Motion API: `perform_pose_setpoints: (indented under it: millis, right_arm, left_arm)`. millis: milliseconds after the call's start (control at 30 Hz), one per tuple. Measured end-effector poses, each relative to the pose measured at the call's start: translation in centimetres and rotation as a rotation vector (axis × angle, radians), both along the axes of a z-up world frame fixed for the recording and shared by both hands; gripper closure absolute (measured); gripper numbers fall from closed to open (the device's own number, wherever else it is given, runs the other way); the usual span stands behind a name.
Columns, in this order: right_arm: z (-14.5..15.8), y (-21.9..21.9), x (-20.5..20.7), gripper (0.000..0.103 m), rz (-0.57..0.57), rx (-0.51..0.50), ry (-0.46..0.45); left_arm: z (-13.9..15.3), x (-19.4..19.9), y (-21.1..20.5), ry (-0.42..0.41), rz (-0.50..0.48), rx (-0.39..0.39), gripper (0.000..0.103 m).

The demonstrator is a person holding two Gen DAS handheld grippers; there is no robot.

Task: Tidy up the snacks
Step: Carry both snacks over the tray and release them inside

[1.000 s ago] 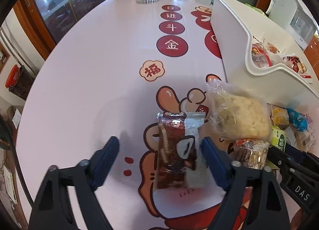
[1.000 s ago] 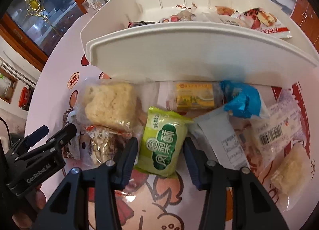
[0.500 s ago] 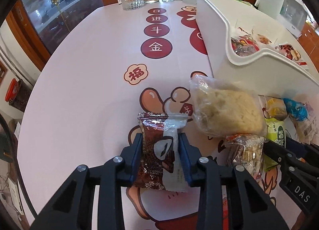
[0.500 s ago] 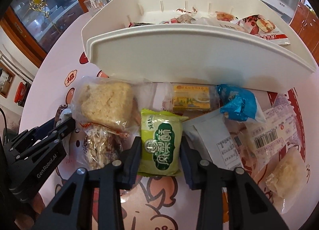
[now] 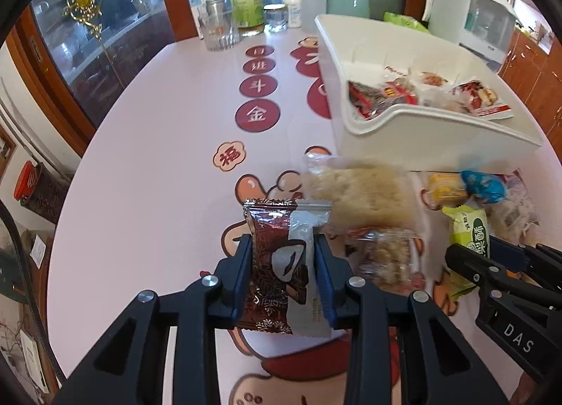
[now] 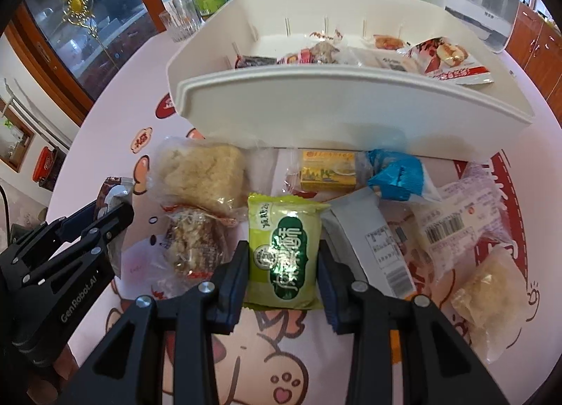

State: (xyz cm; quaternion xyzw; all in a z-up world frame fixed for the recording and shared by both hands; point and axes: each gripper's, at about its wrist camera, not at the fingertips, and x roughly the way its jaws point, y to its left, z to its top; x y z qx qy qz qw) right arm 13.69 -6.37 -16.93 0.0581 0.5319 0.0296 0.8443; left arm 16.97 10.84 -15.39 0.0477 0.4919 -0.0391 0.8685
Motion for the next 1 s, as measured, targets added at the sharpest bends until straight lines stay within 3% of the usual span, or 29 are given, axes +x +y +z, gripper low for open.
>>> perform_pose_setpoints:
  millis: [267,500,800,1000]
  right_arm:
    - [3.1,-1.5,-1.6,0.066,-0.006,0.035,-0.056]
    - [7.6,-3.5,-2.2,0.066,0.004,0.029,-0.141]
    - [14.2,-6.7,0.1,0.066,0.007,0.032,-0.234]
    - [18.8,-9.3,3.3,0.066,0.016,0.033,-0.272]
  left_arm:
    - [3.2,-1.3,-2.3,-0.047,-0.045,-0.005,0.071]
    - [6.9,-1.7,-4.7,-0.108,-0.072,-0.001,0.071]
    - [12.3,1.0,-8.1,-0.193,-0.096,0.022,0.071]
    - [17.0,4.9,-9.5,-0.231,-0.086,-0.001,0.071]
